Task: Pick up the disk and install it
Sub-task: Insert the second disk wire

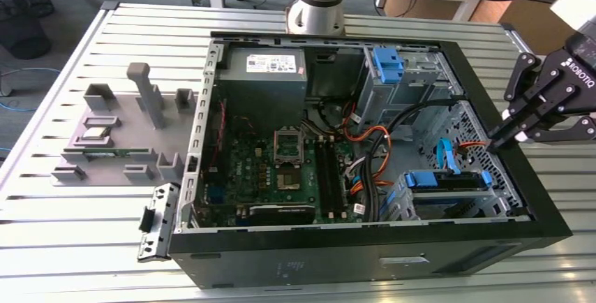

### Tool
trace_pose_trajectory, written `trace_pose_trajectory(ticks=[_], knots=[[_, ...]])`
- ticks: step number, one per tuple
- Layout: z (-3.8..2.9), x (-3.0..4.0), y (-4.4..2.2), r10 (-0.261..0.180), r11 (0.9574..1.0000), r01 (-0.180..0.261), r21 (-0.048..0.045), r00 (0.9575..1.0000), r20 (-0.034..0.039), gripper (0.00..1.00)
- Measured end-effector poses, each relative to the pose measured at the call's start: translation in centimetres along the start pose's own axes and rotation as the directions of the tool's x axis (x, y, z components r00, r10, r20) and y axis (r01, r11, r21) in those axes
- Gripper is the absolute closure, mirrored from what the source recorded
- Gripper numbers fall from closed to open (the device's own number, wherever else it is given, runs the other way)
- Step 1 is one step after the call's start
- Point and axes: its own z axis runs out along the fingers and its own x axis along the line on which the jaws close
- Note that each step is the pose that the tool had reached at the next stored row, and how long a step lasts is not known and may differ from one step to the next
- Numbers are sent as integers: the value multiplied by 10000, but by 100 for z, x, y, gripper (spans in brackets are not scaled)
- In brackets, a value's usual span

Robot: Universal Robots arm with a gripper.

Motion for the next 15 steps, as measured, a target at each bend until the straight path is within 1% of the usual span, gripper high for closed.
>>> trace_pose_trajectory(ticks=[4, 9, 11, 12, 14, 15], knots=[[-2, -7, -7, -79, 10000, 79, 0, 10000, -21, 76], [-1, -7, -7, -81, 10000, 81, 0, 10000, -21, 76], [-1, -7, -7, -81, 10000, 81, 0, 10000, -21, 75], [-1, -7, -7, -80, 10000, 80, 0, 10000, -21, 69], [1, -11, -11, -82, 10000, 82, -4, 10000, -22, 69], [1, -15, -17, -76, 10000, 75, -29, 10000, -57, 69]])
